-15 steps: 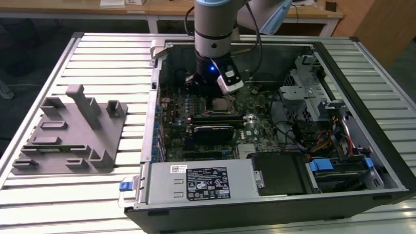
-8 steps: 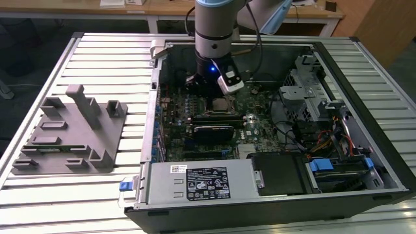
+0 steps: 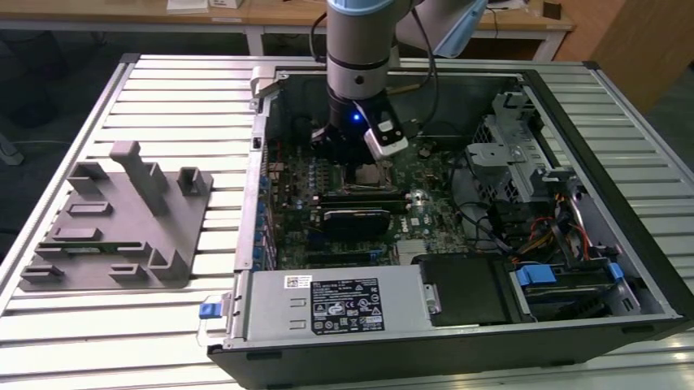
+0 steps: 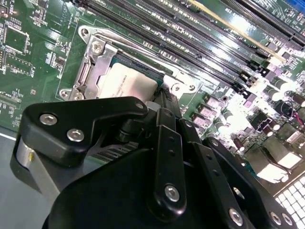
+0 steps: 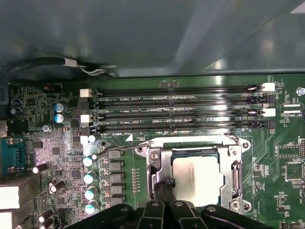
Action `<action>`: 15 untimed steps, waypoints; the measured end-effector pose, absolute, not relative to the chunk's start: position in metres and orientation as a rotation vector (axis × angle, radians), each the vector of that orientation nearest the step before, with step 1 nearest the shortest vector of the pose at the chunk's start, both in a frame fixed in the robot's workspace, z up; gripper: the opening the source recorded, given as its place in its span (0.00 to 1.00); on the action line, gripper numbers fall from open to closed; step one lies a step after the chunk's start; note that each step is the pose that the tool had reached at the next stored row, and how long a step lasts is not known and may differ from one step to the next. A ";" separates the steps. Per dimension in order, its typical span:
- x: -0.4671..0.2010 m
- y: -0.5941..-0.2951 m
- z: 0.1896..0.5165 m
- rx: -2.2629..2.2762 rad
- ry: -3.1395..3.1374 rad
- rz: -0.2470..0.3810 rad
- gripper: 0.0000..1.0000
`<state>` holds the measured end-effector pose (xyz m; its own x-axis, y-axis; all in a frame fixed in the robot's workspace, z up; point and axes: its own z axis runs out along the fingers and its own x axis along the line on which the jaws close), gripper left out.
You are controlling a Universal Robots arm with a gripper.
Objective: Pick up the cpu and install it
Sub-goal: 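Close the cpu cover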
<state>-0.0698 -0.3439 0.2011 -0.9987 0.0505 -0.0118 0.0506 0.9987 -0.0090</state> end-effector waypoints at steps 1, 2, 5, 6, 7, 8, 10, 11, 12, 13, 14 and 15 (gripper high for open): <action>-0.070 -0.344 0.201 0.079 3.129 -0.015 0.11; -0.070 -0.345 0.200 0.079 3.129 -0.015 0.11; -0.070 -0.346 0.200 0.079 3.129 -0.014 0.11; -0.070 -0.347 0.200 0.079 3.129 -0.014 0.11; -0.070 -0.348 0.200 0.079 3.129 -0.015 0.11; -0.070 -0.349 0.200 0.079 3.129 -0.015 0.11; -0.070 -0.350 0.200 0.079 3.129 -0.014 0.11; -0.070 -0.350 0.199 0.079 3.129 -0.014 0.11; -0.070 -0.350 0.199 0.079 3.129 -0.014 0.11; -0.070 -0.350 0.199 0.079 3.129 -0.014 0.11; -0.070 -0.350 0.199 0.079 3.129 -0.015 0.11; -0.070 -0.350 0.199 0.079 3.129 -0.015 0.11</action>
<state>-0.0699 -0.3498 0.1985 -0.9987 0.0505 -0.0117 0.0506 0.9987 -0.0091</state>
